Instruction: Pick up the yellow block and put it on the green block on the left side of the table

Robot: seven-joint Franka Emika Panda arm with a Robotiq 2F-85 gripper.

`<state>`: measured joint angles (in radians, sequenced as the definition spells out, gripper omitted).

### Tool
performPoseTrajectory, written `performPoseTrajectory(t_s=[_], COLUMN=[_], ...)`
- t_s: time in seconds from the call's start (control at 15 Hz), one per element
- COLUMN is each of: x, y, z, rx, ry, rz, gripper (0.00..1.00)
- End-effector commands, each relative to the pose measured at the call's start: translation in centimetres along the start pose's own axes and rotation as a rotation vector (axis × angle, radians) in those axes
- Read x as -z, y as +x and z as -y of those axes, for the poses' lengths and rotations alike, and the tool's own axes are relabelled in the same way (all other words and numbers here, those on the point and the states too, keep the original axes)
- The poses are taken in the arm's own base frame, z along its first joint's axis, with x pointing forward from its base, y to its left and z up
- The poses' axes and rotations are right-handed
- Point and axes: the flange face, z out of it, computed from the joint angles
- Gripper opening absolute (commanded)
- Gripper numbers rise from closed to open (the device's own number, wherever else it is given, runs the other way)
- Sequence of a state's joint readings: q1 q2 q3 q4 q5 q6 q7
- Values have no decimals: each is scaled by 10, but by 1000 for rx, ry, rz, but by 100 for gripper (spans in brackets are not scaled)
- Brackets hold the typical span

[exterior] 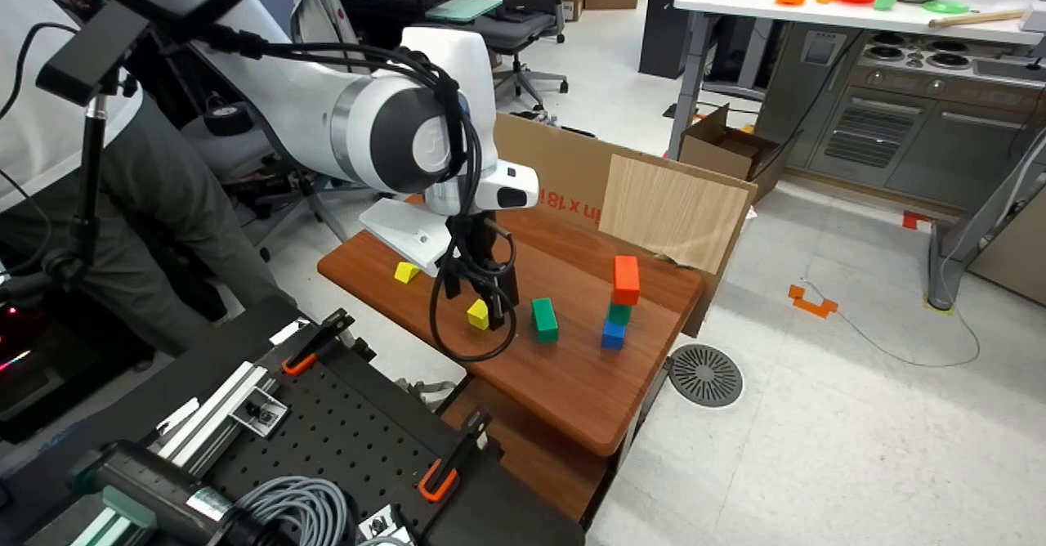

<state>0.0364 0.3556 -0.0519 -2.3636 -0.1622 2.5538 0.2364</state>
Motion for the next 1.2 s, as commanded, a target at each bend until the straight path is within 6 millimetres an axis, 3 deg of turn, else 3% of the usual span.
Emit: performPoseTrajectory(t_s=[0.0,1.13], x=[-16,-52], y=[19,40], z=[11,57], rx=[-4,71], ry=[-21,-44], rz=[-18,35], gripper=[100,100])
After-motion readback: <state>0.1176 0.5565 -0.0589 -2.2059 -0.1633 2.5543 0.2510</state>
